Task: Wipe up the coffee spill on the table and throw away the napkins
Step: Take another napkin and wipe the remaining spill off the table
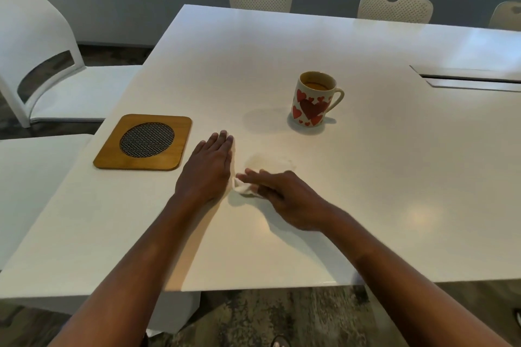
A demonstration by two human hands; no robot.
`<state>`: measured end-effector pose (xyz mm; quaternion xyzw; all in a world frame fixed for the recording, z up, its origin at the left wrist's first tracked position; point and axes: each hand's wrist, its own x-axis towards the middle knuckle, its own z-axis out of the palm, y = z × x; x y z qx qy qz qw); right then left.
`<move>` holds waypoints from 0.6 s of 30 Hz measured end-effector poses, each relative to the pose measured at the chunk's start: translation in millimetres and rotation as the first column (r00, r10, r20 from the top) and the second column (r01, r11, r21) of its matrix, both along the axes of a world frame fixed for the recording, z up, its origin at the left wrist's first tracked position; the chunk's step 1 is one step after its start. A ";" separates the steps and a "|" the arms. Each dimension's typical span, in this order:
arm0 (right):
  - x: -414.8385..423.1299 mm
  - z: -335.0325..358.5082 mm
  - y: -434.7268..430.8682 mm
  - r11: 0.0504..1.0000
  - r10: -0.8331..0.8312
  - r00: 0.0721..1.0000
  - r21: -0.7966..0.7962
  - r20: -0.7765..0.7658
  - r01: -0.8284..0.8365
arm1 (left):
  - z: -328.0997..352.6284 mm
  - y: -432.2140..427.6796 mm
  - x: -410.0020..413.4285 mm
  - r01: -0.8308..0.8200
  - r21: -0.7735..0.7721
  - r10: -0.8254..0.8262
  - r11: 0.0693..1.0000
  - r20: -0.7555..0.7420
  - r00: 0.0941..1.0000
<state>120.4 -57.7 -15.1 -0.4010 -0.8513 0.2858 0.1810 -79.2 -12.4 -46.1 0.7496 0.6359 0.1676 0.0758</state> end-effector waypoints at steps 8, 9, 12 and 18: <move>55.2 41.0 16.4 0.826 -0.466 0.710 -0.548 -0.529 0.133 | -2.3 0.9 1.2 -0.008 0.018 0.008 1.000 -0.013 1.000; 58.7 43.9 26.5 0.780 -0.584 0.581 -0.591 -0.567 0.208 | -2.7 0.8 0.9 -0.011 0.018 0.011 1.000 -0.008 1.000; 59.4 46.7 50.0 0.713 -0.683 0.475 -0.363 -0.555 0.600 | -1.9 -1.1 1.2 -0.016 0.020 0.016 1.000 -0.006 1.000; 57.9 1.2 51.3 0.784 -0.574 0.818 0.309 0.035 0.538 | 0.4 -1.4 1.3 -0.018 0.029 0.018 0.999 0.002 1.000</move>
